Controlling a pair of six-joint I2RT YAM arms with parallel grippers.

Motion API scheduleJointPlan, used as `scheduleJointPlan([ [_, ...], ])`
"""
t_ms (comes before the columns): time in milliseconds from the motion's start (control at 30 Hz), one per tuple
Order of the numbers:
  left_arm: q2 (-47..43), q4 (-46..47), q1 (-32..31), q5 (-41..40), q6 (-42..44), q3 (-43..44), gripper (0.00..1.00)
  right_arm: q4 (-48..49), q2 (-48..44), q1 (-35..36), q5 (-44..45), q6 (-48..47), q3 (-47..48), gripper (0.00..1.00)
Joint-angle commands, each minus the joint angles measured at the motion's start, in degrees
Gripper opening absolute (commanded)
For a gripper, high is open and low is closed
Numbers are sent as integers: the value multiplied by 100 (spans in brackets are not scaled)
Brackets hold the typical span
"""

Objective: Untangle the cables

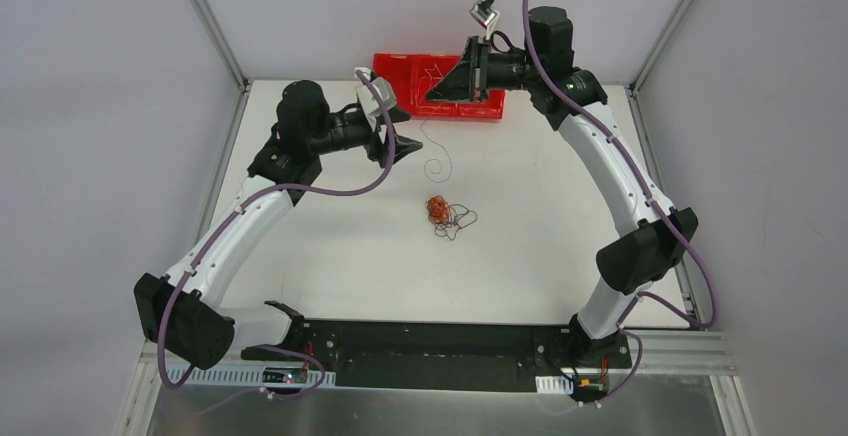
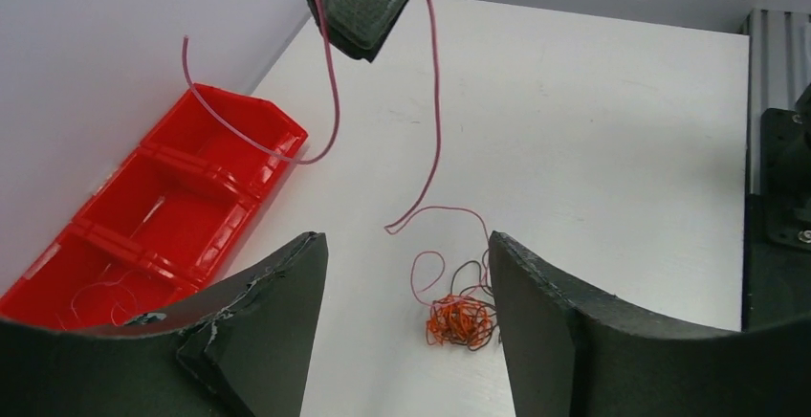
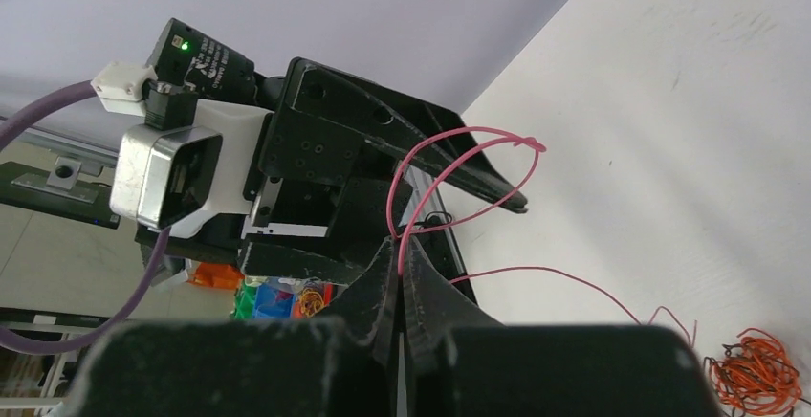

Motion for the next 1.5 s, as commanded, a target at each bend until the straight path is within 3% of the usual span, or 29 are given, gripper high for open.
scheduleJointPlan([
  [0, -12, 557, -71, -256, 418, -56, 64, 390, -397, 112, -192, 247, -50, 0],
  [100, 36, 572, -196, -140, 553, -64, 60, 462, -407, 128, -201, 319, -80, 0],
  [167, 1, 623, -289, -102, 587, -99, 50, 469, -394, 129, -197, 338, -98, 0],
  [300, -183, 664, -467, 35, 530, -125, 7, 422, -334, 77, -179, 273, -192, 0],
  [333, -248, 675, -531, -21, 525, -153, 0, 426, -312, 46, -176, 266, -243, 0],
  [700, -71, 1347, -649, -1045, -175, 114, 0, 309, -43, 29, -152, 112, -1260, 5],
  [833, 313, 1160, -502, -1364, -156, 346, 0, 134, -90, -24, -220, 78, -1522, 18],
  [933, 708, 1011, -178, -1387, -520, 631, 0, 71, -92, -367, -198, 146, -1513, 43],
  [1000, 972, 929, 97, -1205, -945, 864, 0, 75, -39, -733, -136, 297, -1511, 64],
  [1100, 1296, 842, 381, -1021, -1207, 1078, 0, 76, 159, -1358, -238, 502, -1475, 78],
  [1200, 1670, 728, 574, -996, -1177, 1345, 0, 62, 273, -1800, -304, 516, -1490, 87],
  [1467, 3268, 691, 1071, -1392, -784, 2792, 0, 122, 67, -2519, -450, 363, -1979, 88],
])
